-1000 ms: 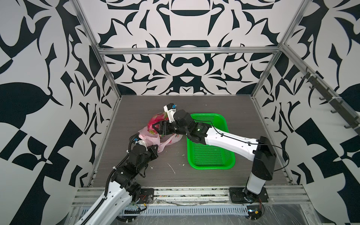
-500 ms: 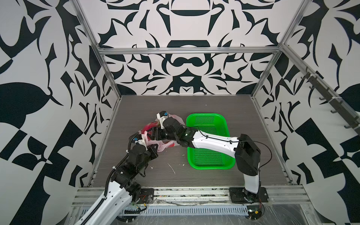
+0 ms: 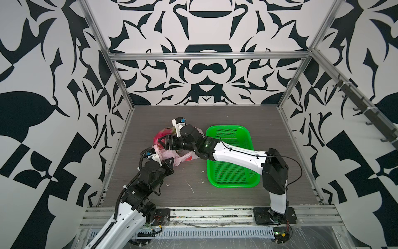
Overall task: Untie the knot of the plastic bag and take out the fruit
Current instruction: Place the fruit in the basket.
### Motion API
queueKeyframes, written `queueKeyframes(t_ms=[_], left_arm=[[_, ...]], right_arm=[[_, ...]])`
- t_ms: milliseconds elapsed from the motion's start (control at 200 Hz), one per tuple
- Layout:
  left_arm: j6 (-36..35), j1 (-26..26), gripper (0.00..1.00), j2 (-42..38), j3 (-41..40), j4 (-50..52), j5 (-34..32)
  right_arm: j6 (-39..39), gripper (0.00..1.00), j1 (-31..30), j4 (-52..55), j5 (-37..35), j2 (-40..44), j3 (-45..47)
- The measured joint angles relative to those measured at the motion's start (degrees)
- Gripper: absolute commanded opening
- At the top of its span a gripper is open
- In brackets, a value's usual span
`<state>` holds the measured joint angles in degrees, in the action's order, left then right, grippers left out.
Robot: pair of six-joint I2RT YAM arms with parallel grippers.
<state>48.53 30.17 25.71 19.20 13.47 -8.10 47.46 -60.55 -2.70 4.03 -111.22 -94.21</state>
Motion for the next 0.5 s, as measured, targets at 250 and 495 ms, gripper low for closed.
queueKeyframes(t_ms=[250,495], left_arm=[[-1.29,0.0,0.0,0.33,0.09,-0.28,-1.42],[-2.58,0.0,0.0,0.28,0.79,0.09,-3.19]], right_arm=[[-0.35,0.26,-0.5,0.87,0.2,6.36,1.7],[-3.06,0.24,-1.2,4.87,2.6,12.66,3.78]])
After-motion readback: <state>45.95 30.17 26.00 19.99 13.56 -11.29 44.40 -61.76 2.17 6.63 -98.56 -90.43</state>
